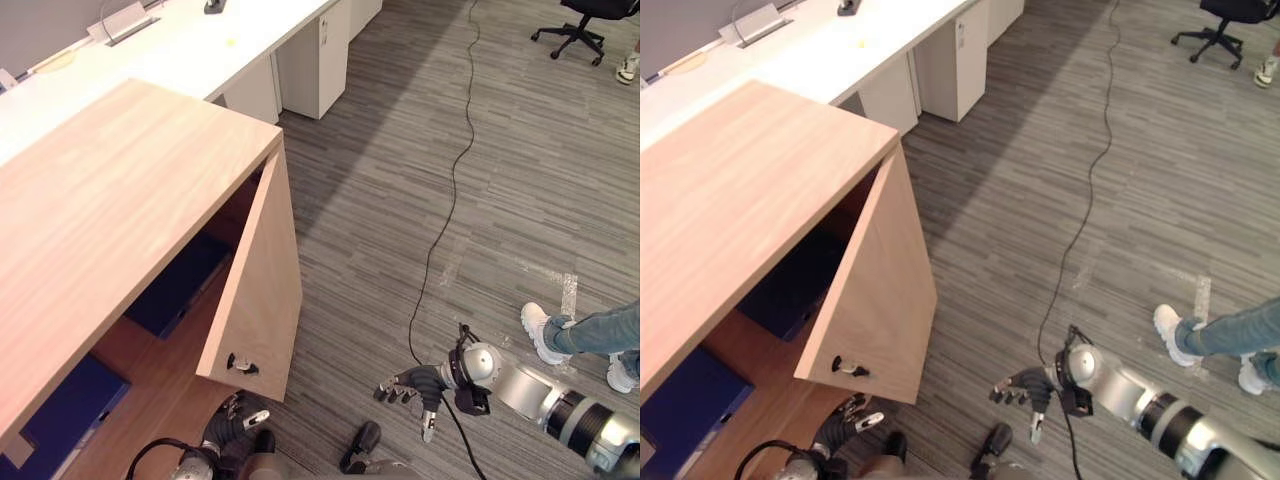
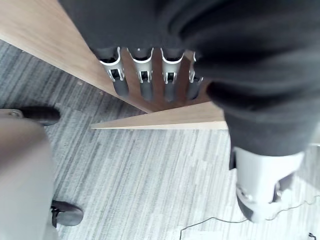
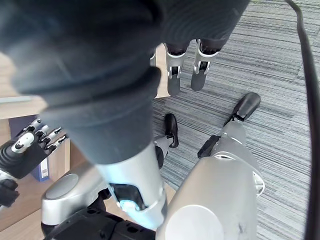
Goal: Walk over to the cabinet, pick up the folder, carry it to the office cabinet, place the folder inside the office cabinet, then close the office cabinet door
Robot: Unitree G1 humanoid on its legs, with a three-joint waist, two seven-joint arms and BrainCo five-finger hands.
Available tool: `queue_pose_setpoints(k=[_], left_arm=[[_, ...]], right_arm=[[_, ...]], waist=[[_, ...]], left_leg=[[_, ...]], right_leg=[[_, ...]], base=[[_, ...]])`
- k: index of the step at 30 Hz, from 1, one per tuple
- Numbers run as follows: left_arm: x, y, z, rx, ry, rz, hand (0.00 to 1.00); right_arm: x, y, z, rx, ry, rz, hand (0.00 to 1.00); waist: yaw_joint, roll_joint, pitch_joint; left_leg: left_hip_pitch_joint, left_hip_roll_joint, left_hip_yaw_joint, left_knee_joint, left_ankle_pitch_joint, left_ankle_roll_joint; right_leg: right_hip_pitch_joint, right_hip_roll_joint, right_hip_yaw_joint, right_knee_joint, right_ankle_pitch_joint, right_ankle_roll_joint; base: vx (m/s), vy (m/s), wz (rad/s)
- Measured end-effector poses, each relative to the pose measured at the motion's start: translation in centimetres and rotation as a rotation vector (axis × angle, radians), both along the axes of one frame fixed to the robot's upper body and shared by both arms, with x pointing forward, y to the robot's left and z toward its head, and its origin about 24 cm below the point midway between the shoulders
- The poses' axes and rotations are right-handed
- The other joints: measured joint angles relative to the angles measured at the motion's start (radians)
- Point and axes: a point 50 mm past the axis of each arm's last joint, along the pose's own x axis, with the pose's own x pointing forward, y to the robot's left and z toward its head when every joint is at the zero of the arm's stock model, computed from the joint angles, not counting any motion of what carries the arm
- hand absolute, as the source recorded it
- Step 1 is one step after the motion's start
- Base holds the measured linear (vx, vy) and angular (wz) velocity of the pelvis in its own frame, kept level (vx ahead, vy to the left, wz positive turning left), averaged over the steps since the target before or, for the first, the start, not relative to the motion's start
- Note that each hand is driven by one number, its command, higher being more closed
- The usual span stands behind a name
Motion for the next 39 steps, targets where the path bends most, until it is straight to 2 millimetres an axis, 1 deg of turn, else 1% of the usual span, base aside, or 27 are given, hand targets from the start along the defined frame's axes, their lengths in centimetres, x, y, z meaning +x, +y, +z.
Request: queue_pose_setpoints(k=[3, 6, 8, 10, 11, 12, 13, 15, 16, 18, 19, 20, 21, 23, 25, 26, 27, 29, 30, 32, 33, 34, 35, 36, 37, 38, 39], left_arm=[[0.1, 0.0, 0.2, -0.009, 0.002, -0.007, 0.0], [-0.1, 0.0, 0.0, -0.021, 0.022, -0.006, 0.0], [-0.1, 0.0, 0.2, -0.03, 0.02, 0.0, 0.0], [0.2, -0.1, 0.6, -0.036, 0.001, -0.004, 0.0], [0.2, -0.1, 0.6, -0.039, 0.002, -0.002, 0.0], [0.2, -0.1, 0.6, -0.053, 0.006, 0.007, 0.0], [0.1, -0.1, 0.6, -0.056, 0.008, 0.01, 0.0], [-0.1, 0.1, 0.2, -0.071, 0.027, 0.041, 0.0], [-0.2, 0.2, -0.2, -0.08, 0.042, 0.061, 0.0], [-1.3, 2.1, -2.9, -0.053, 0.166, 0.219, 0.0], [-1.9, 2.6, -3.6, -0.042, 0.214, 0.264, 0.0], [-3.4, 3.5, -4.7, -0.008, 0.297, 0.338, 0.0], [-4.7, 4.1, -5.3, 0.03, 0.35, 0.379, 0.0], [-5.4, 3.9, -5.8, 0.052, 0.383, 0.409, 0.0], [-6.4, 3.4, -6.4, 0.072, 0.428, 0.434, 0.0], [-6.5, 3.4, -6.4, 0.082, 0.429, 0.435, 0.0], [-6.5, 3.3, -6.3, 0.097, 0.423, 0.426, 0.0], [-6.2, 2.6, -6.4, 0.087, 0.413, 0.405, 0.0], [-5.9, 2.6, -6.1, 0.092, 0.383, 0.393, 0.0], [-5.3, 2.1, -5.7, 0.083, 0.337, 0.37, 0.0], [-5.0, 1.8, -5.4, 0.069, 0.31, 0.36, 0.0], [-5.0, 1.6, -5.3, 0.057, 0.296, 0.346, 0.0], [-5.0, 1.5, -5.3, 0.05, 0.295, 0.337, 0.0], [-5.1, 1.4, -5.3, 0.048, 0.299, 0.324, 0.0], [-5.2, 1.4, -5.4, 0.053, 0.307, 0.319, 0.0], [-5.8, 1.4, -5.7, 0.073, 0.336, 0.307, 0.0], [-6.0, 1.4, -5.8, 0.085, 0.346, 0.303, 0.0]], right_arm=[[-0.2, 0.1, -0.2, 0.009, 0.008, -0.004, 0.0], [-0.1, 0.9, -0.5, 0.058, -0.005, -0.039, 0.0], [0.2, 1.3, -1.6, 0.094, -0.012, -0.12, 0.0], [0.9, 0.2, -4.0, 0.062, -0.01, -0.295, 0.0], [1.1, -0.3, -4.6, 0.046, -0.022, -0.358, 0.0], [1.7, -1.3, -5.6, 0.022, -0.05, -0.498, 0.0], [1.9, -1.8, -6.1, 0.012, -0.063, -0.565, 0.0], [3.3, -3.2, -7.4, -0.032, -0.128, -0.856, 0.0], [3.4, -3.4, -7.8, -0.046, -0.142, -0.929, 0.0], [2.5, -2.8, -9.5, -0.078, -0.151, -1.156, 0.0], [2.1, -2.3, -10.0, -0.079, -0.144, -1.181, 0.0], [1.2, -1.3, -10.8, -0.085, -0.121, -1.208, 0.0], [-0.4, -1.0, -11.8, -0.111, -0.093, -1.241, 0.0], [-2.7, -1.8, -12.9, -0.146, -0.047, -1.354, 0.0], [-6.7, -2.8, -14.5, -0.204, 0.031, -1.526, 0.0], [-7.7, -2.8, -14.8, -0.215, 0.052, -1.562, 0.0], [-9.1, -2.8, -15.3, -0.235, 0.086, -1.612, 0.0], [-10.2, -3.0, -15.5, -0.25, 0.101, -1.669, 0.0], [-10.5, -3.2, -15.5, -0.245, 0.1, -1.705, 0.0], [-10.5, -3.5, -15.4, -0.214, 0.098, -1.778, 0.0], [-10.7, -3.5, -15.4, -0.2, 0.103, -1.822, 0.0], [-10.9, -3.5, -15.5, -0.193, 0.111, -1.852, 0.0], [-11.2, -3.6, -15.5, -0.197, 0.113, -1.858, 0.0], [-12.0, -3.7, -15.6, -0.208, 0.117, -1.877, 0.0], [-12.9, -3.9, -15.7, -0.224, 0.124, -1.897, 0.0], [-13.5, -4.4, -15.5, -0.238, 0.086, -1.916, 0.0], [-13.5, -4.6, -15.4, -0.233, 0.066, -1.919, 0.0]], waist=[[0.006, -0.002, -0.002], [0.01, -0.002, -0.002], [0.011, -0.003, -0.007], [0.02, -0.003, -0.007], [0.025, -0.003, -0.008], [0.033, -0.002, -0.008], [0.037, -0.002, -0.008], [0.058, -0.003, -0.006], [0.062, -0.003, -0.004], [0.068, -0.008, 0.017], [0.069, -0.007, 0.029], [0.07, -0.008, 0.04], [0.069, -0.011, 0.046], [0.056, -0.008, 0.053], [0.052, -0.005, 0.057], [0.048, -0.01, 0.06], [0.04, -0.028, 0.063], [0.025, -0.037, 0.057], [0.013, -0.032, 0.055], [0.009, -0.019, 0.049], [0.009, -0.013, 0.045], [0.006, -0.007, 0.039], [0.002, -0.006, 0.037], [-0.006, -0.01, 0.037], [-0.014, -0.016, 0.034], [-0.018, -0.016, 0.025], [-0.028, -0.016, 0.025]], left_leg=[[-0.012, -0.011, 0.001, 0.023, -0.013, 0.007], [-0.018, -0.016, -0.003, 0.034, -0.021, 0.015], [-0.03, -0.018, -0.019, 0.035, -0.021, 0.015], [-0.037, -0.02, -0.05, 0.037, -0.013, 0.013], [-0.037, -0.021, -0.056, 0.037, -0.012, 0.013], [-0.037, -0.021, -0.07, 0.038, -0.01, 0.012], [-0.037, -0.021, -0.075, 0.039, -0.01, 0.011], [-0.053, -0.018, -0.077, 0.071, -0.01, 0.011], [-0.057, -0.019, -0.075, 0.089, -0.012, 0.013], [-0.111, -0.013, -0.008, 0.226, -0.03, 0.041], [-0.119, -0.005, 0.024, 0.264, -0.035, 0.049], [-0.133, 0.01, 0.076, 0.303, -0.039, 0.063], [-0.136, 0.014, 0.099, 0.292, -0.029, 0.079], [-0.144, 0.015, 0.132, 0.291, -0.038, 0.086], [-0.149, 0.004, 0.236, 0.286, -0.058, 0.105], [-0.141, -0.006, 0.235, 0.256, -0.047, 0.108], [-0.121, -0.04, 0.224, 0.172, -0.017, 0.125], [-0.093, -0.088, 0.195, 0.058, 0.029, 0.127], [-0.07, -0.111, 0.191, -0.012, 0.059, 0.125], [-0.048, -0.14, 0.168, -0.091, 0.101, 0.125], [-0.038, -0.157, 0.161, -0.126, 0.114, 0.128], [-0.028, -0.174, 0.157, -0.14, 0.114, 0.128], [-0.024, -0.185, 0.154, -0.138, 0.114, 0.129], [-0.001, -0.21, 0.137, -0.137, 0.111, 0.133], [0.018, -0.236, 0.12, -0.134, 0.113, 0.138], [0.034, -0.264, 0.084, -0.116, 0.111, 0.172], [0.042, -0.273, 0.061, -0.102, 0.105, 0.187]], right_leg=[[0.001, -0.011, 0.002, -0.004, -0.002, 0.014], [0.003, -0.017, -0.003, -0.004, 0.001, 0.017], [0.004, -0.018, -0.016, -0.004, 0.001, 0.016], [0.011, -0.019, -0.041, 0.001, 0.003, 0.013], [0.015, -0.019, -0.049, 0.001, 0.003, 0.013], [0.024, -0.019, -0.063, 0.001, 0.001, 0.015], [0.027, -0.019, -0.065, 0.002, 0.001, 0.015], [0.032, -0.018, -0.068, 0.002, 0.001, 0.015], [0.035, -0.018, -0.072, 0.002, 0.0, 0.015], [0.06, -0.021, -0.094, 0.008, -0.012, 0.008], [0.069, -0.02, -0.096, 0.018, -0.026, 0.01], [0.073, -0.021, -0.099, 0.046, -0.054, 0.009], [0.07, -0.027, -0.116, 0.063, -0.078, 0.012], [0.065, -0.036, -0.162, 0.072, -0.082, 0.008], [0.072, -0.054, -0.233, 0.081, -0.081, 0.012], [0.077, -0.064, -0.254, 0.084, -0.08, 0.016], [0.083, -0.088, -0.287, 0.086, -0.079, 0.029], [0.086, -0.121, -0.327, 0.084, -0.071, 0.042], [0.089, -0.139, -0.354, 0.083, -0.068, 0.046], [0.092, -0.161, -0.391, 0.093, -0.066, 0.05], [0.091, -0.195, -0.416, 0.135, -0.062, 0.061], [0.095, -0.247, -0.441, 0.216, -0.093, 0.086], [0.101, -0.284, -0.459, 0.27, -0.116, 0.094], [0.131, -0.369, -0.489, 0.395, -0.152, 0.1], [0.157, -0.431, -0.494, 0.484, -0.167, 0.103], [0.162, -0.506, -0.41, 0.606, -0.168, 0.062], [0.146, -0.531, -0.327, 0.661, -0.156, 0.028]], base=[[0.01, 0.087, 0.01], [0.02, 0.061, 0.06], [0.05, 0.051, 0.21], [0.07, 0.029, 0.35], [0.08, 0.025, 0.34], [0.05, 0.02, 0.27], [0.05, 0.028, 0.24], [0.03, 0.02, 0.11], [0.0, 0.002, 0.18], [-0.01, 0.003, 0.28], [-0.07, 0.011, 0.18], [-0.07, 0.006, 0.26], [-0.09, 0.008, 0.42], [-0.05, 0.017, 0.69], [-0.06, 0.099, 0.85], [-0.04, 0.111, 0.87], [-0.03, 0.091, 0.9], [-0.02, 0.112, 0.87], [0.0, 0.083, 0.74], [0.01, 0.11, 0.64], [0.06, 0.168, 0.64], [0.07, 0.168, 0.71], [0.12, 0.19, 0.94], [0.13, 0.18, 1.03], [0.15, 0.227, 1.34], [0.11, 0.204, 1.11], [0.09, 0.239, 1.09]])
